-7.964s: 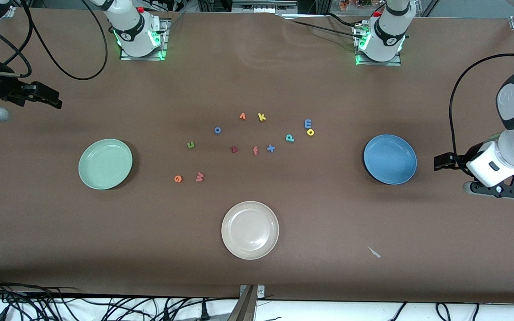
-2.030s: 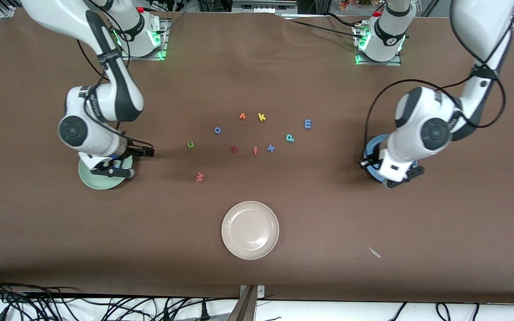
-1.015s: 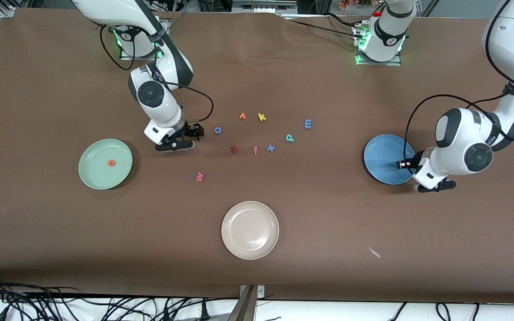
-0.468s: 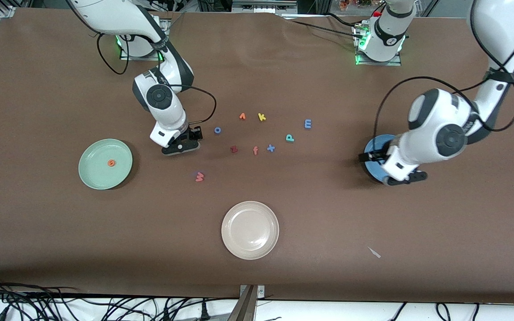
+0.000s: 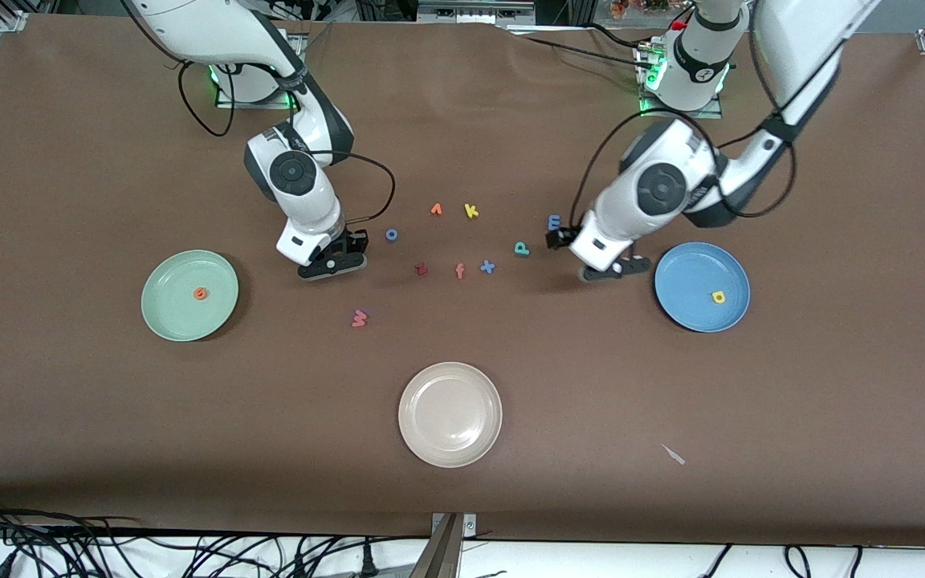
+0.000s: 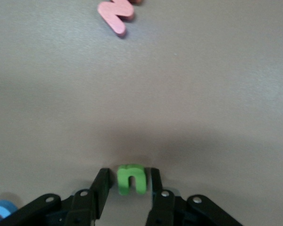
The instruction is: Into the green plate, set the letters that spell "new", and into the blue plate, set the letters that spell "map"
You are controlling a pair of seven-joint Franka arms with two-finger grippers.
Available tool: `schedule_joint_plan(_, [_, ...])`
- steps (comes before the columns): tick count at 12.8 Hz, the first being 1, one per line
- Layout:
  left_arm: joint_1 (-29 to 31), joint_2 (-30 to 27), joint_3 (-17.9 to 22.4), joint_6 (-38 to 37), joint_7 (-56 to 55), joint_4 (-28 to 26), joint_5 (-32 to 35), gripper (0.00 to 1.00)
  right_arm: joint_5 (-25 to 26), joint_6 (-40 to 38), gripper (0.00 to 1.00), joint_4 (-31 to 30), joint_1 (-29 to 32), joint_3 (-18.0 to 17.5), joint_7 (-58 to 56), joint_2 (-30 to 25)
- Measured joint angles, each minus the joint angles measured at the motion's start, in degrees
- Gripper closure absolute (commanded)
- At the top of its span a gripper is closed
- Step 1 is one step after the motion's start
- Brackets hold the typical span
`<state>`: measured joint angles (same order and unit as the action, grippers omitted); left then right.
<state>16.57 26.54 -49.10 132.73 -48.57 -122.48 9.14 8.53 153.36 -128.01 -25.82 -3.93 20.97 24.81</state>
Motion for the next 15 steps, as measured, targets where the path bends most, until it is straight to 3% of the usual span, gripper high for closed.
schedule_joint_plan(4, [-1.8,0.7,0.3,11.4,-7.9,-10.6,8.6,0.01,0.0,0.1,0.88,0.1,-0.1,0.0,0.0,0.0])
schedule_joint_plan(7, [-1.8,3.1,0.4,12.6,-13.5,-11.5,15.4,0.04,0.0,-0.7,0.89,0.8,0.0,0.5,-0.2,0.0])
schedule_joint_plan(9, [-1.9,4.2,0.4,12.8,-15.2,-11.5,16.8,0.11,0.0,-7.3,0.89,3.9,0.2,2.1,-0.7,-0.7])
schedule_joint_plan(11, [-2.1,5.3,0.4,12.9,-15.6,-11.5,16.8,0.19,0.0,-14.6,0.89,6.9,0.3,5.1,-3.8,-2.6])
schedule_joint_plan(15, [-2.2,6.3,0.4,13.0,-16.1,-11.4,16.8,0.4,0.0,-19.3,0.88,7.1,0.8,14.9,-10.8,-5.1])
